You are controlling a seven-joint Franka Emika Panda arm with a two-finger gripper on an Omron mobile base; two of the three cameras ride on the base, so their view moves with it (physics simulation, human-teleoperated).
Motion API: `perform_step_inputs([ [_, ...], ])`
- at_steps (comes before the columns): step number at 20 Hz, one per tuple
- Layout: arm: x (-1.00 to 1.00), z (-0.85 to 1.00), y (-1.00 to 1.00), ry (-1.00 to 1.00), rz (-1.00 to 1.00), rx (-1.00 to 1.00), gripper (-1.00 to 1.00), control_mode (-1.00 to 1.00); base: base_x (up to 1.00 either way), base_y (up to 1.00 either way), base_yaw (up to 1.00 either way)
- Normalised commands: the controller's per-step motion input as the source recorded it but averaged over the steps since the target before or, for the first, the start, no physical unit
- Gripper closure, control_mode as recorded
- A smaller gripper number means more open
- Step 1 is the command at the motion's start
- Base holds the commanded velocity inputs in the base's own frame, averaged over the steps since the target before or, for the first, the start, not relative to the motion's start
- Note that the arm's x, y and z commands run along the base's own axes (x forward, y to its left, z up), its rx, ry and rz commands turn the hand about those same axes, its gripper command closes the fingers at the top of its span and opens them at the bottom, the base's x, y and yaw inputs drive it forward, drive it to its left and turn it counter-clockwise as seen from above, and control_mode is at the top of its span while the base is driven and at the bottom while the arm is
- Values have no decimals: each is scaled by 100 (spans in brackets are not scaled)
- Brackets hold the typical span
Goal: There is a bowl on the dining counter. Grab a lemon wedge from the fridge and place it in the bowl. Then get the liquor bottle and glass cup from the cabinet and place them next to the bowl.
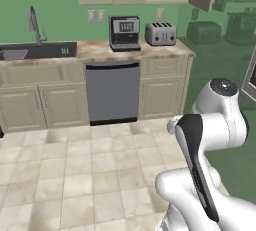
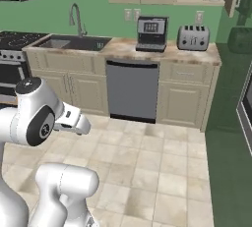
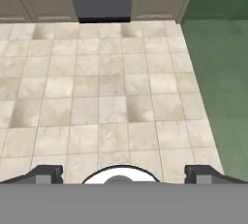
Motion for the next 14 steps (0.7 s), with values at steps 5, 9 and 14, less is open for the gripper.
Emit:
perform_step_inputs([
  [5,0,0,0,0,0,0,-100,100,100,-45,0],
  [9,0,0,0,0,0,0,-100,100,100,-48,-6],
  [14,0,0,0,0,0,0,-100,100,100,-41,-15],
])
